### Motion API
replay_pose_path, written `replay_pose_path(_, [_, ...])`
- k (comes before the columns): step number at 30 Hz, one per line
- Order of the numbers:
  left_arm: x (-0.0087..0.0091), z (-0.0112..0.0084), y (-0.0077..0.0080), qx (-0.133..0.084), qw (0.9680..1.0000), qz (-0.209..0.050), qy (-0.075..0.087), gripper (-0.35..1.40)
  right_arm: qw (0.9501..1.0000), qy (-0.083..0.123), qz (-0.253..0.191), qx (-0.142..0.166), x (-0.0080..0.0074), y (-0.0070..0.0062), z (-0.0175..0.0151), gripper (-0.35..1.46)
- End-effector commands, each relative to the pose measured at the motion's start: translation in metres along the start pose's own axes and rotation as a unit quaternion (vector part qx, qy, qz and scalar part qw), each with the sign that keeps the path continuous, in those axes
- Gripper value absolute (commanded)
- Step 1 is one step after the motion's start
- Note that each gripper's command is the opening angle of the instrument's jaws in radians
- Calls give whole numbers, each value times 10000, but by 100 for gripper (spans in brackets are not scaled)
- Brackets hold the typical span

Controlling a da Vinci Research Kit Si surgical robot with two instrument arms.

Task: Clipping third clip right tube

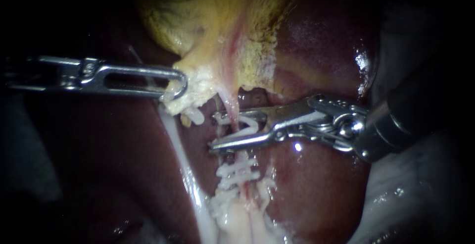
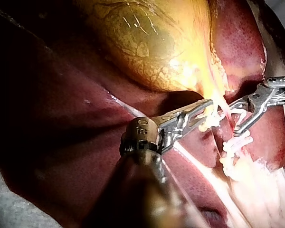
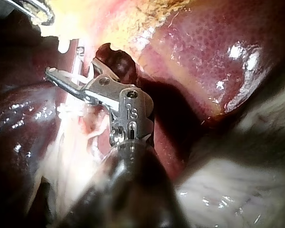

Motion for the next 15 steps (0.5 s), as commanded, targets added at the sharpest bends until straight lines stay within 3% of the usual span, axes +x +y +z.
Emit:
replay_pose_path(1, [1,1,3,12,10000,5,4,-35,10000,36,59,36,1,0,0,45])
replay_pose_path(5, [2,1,8,14,10000,14,5,-35,9994,205,236,140,6,1,0,45])
replay_pose_path(11, [2,1,9,13,10000,16,4,-35,9986,248,425,195,10,0,-5,39])
replay_pose_path(13, [2,1,9,12,10000,16,4,-35,9984,244,458,202,11,-1,-7,26])
replay_pose_path(15, [3,1,9,11,10000,17,3,-35,9978,331,581,16,10,-4,-13,-14])
